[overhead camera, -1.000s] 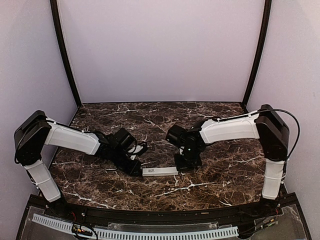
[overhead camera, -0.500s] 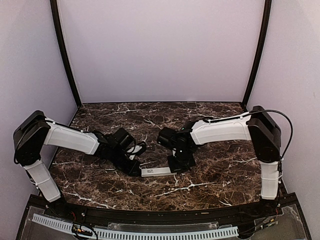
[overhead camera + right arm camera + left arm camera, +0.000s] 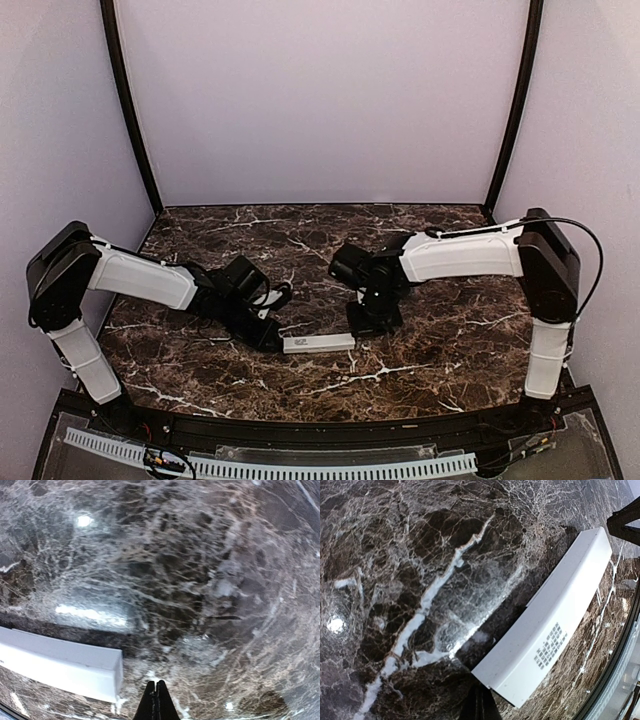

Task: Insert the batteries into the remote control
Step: Press the battery cover onto the remote control.

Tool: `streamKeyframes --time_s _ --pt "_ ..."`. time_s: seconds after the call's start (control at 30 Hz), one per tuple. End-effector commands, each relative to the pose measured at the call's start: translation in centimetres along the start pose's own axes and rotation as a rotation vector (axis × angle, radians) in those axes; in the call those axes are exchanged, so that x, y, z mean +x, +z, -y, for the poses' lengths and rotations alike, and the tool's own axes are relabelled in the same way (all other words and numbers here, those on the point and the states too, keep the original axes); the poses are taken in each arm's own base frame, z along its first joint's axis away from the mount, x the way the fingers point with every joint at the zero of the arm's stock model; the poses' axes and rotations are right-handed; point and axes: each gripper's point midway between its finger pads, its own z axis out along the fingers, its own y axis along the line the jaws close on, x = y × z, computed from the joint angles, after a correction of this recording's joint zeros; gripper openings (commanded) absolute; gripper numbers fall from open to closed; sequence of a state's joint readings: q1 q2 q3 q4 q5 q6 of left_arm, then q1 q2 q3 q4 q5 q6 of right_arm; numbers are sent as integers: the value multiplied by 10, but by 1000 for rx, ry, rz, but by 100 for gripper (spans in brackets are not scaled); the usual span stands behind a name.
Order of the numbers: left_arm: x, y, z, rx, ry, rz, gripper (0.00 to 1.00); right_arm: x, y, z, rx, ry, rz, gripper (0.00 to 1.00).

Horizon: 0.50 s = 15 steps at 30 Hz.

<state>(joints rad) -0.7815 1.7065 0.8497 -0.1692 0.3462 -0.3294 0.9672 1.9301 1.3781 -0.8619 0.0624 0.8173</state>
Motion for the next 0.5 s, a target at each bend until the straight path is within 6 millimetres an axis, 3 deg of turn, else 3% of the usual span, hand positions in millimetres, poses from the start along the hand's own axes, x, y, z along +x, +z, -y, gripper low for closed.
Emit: streamKeyframes --time_s 0.0,0.1,0.17,0.33,0.47 --pt "34 8 -23 -75 -55 -102 0 -7 7 -47 -81 -65 4 0" --pt "35 8 -23 -71 -54 -104 0 -4 4 -82 -159 -112 -11 0" --pt "34 8 -23 -69 -52 -102 0 -6 -1 -88 -178 -111 -1 0" --pt "34 7 -22 -65 -50 -99 0 -6 -5 -65 -135 -73 15 0" --pt "35 7 -22 -67 -52 -101 0 -4 -7 -23 -45 -22 22 0"
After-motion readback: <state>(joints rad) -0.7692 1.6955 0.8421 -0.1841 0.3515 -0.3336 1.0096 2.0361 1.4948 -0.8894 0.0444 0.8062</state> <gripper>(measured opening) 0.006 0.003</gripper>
